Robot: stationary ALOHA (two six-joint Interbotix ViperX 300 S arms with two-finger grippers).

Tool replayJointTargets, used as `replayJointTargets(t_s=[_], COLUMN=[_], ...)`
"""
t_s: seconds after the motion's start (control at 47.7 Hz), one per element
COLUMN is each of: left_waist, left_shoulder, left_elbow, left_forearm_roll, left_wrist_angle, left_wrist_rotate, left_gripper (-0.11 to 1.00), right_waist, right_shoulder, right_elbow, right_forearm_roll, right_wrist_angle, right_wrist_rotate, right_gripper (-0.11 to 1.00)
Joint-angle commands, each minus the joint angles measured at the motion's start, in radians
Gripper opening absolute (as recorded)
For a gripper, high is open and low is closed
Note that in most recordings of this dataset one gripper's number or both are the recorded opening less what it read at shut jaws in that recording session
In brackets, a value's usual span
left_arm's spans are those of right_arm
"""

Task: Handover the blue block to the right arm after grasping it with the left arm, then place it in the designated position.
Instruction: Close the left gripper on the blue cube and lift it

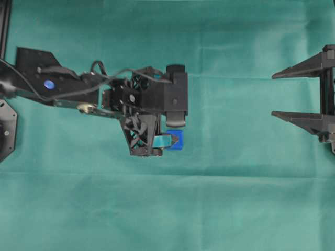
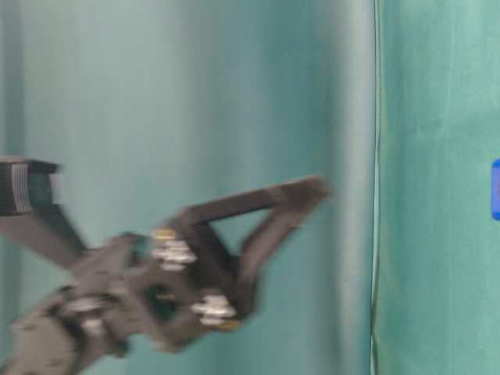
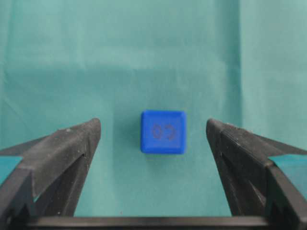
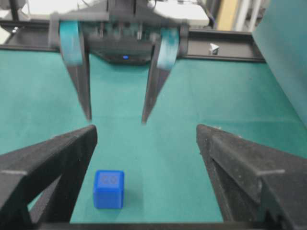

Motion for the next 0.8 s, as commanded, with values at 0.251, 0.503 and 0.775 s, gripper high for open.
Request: replayJointTargets(t_s=[0.251, 0.503, 0.775], left_waist=[0.0, 0.002, 0.002], left_shoulder=[0.115, 0.167, 0.239], left_elbow=[0.032, 0.037, 0.04], left_forearm_roll=[-0.002, -0.002, -0.002], left_wrist_angle=[-0.14, -0.179, -0.21], left_wrist_rotate=[0.0, 0.0, 0.002], left_gripper=[1.0, 1.0, 1.0], right_waist=[-0.003, -0.003, -0.011], right_shoulder=[0.017, 0.026, 0.029], right_elbow=[-0.021, -0.02, -0.02], right_forearm_roll=[-0.002, -0.002, -0.002], right_wrist_angle=[-0.005, -0.005, -0.005], right_wrist_rotate=[-0.002, -0.002, -0.002], right_gripper=[0.94, 0.94, 0.94])
